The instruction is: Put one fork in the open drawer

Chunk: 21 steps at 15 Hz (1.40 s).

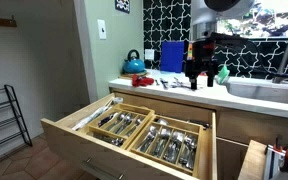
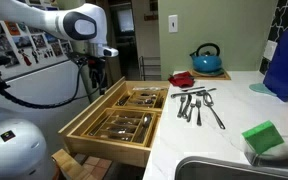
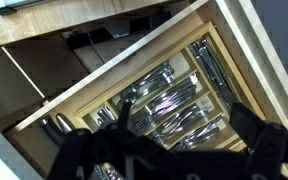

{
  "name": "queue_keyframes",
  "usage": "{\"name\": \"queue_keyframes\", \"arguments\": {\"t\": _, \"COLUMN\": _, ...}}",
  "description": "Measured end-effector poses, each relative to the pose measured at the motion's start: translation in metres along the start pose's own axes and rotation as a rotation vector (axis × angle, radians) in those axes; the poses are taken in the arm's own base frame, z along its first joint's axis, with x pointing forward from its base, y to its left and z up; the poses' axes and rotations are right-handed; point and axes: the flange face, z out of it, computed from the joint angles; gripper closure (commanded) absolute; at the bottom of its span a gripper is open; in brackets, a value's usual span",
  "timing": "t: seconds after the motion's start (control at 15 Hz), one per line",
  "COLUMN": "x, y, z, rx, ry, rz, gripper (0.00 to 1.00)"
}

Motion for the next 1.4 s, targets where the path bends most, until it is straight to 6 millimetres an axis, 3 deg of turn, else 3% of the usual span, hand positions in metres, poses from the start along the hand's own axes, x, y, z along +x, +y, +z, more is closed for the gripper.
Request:
{"name": "queue_keyframes", "arguments": {"t": 0.53, "x": 0.0, "y": 0.0, "z": 0.0, "rx": 0.0, "ry": -0.001, "rz": 0.0, "gripper": 0.0}}
{"name": "queue_keyframes", "arguments": {"t": 0.73, "x": 0.009, "y": 0.005, "z": -0.007, "rx": -0.006, "ry": 0.061, "rz": -0.003, "gripper": 0.0}}
{"name": "queue_keyframes", "arguments": {"t": 1.07, "x": 0.041, "y": 0.029, "z": -0.045, "rx": -0.018, "ry": 0.192, "rz": -0.043, "gripper": 0.0}}
{"name": "queue_keyframes", "arguments": {"t": 1.4, "x": 0.097, "y": 0.064, "z": -0.067, "rx": -0.025, "ry": 0.268, "rz": -0.147, "gripper": 0.0}}
